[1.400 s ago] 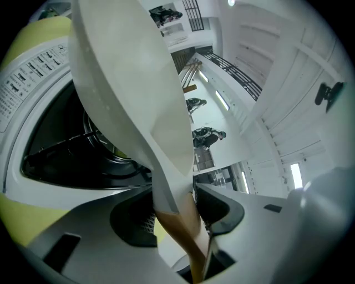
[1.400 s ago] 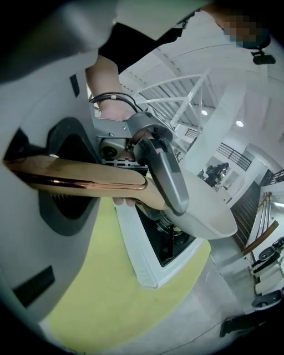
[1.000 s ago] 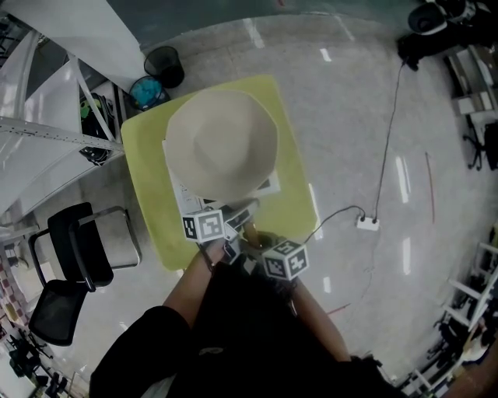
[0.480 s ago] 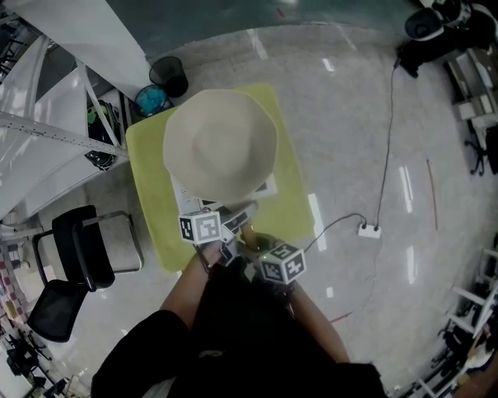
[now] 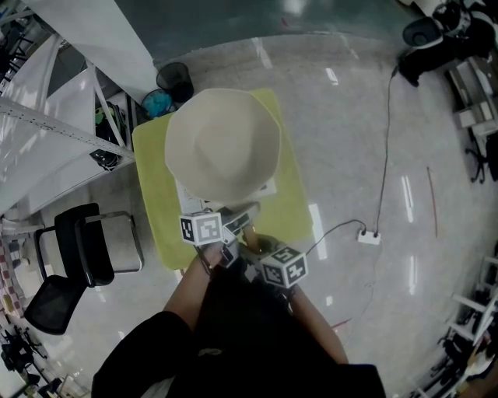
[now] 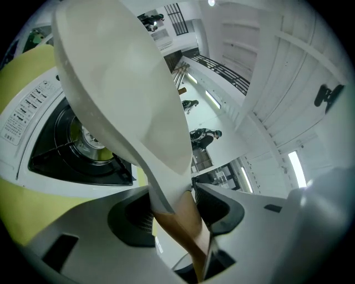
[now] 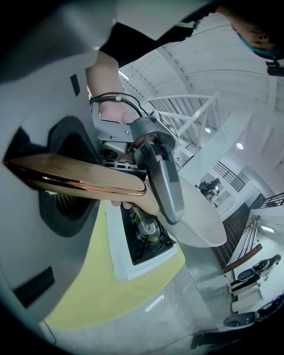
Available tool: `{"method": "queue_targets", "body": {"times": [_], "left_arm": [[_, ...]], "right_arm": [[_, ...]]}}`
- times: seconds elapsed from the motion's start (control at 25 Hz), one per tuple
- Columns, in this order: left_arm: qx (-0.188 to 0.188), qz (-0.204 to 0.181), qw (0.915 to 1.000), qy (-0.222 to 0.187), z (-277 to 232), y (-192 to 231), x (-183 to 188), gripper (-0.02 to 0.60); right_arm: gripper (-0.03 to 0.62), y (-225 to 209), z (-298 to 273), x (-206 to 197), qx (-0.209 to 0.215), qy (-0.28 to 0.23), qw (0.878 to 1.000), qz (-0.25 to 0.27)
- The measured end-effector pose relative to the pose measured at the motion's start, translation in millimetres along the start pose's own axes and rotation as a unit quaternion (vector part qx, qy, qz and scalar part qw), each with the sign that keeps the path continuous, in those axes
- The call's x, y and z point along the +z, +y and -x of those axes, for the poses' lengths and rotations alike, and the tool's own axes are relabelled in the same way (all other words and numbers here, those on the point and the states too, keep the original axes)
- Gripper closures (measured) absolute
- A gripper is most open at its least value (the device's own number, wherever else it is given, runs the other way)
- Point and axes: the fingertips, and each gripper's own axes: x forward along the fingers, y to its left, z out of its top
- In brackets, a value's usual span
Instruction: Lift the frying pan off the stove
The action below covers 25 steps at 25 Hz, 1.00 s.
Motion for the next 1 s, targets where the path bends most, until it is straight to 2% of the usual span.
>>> {"method": "queue_targets", "body": {"times": [0.24, 0.44, 1.0], "left_arm": [[-0.009, -0.003, 0.9999, -0.013, 0, -18, -8, 0.339], [-0.002, -0.011, 0.9999, -0.004, 4, -28, -30, 0.339], [-0.02, -0.068, 0.9975, -0.004, 19, -106, -76, 0.337]], "right_arm": [[0.464, 6, 12, -9, 0.002, 0.0, 1.0, 0.006], [0.462, 14, 28, -23, -0.002, -0.009, 1.0, 0.015], [0.459, 58, 87, -55, -0.006, -0.033, 0.999, 0.041]]}}
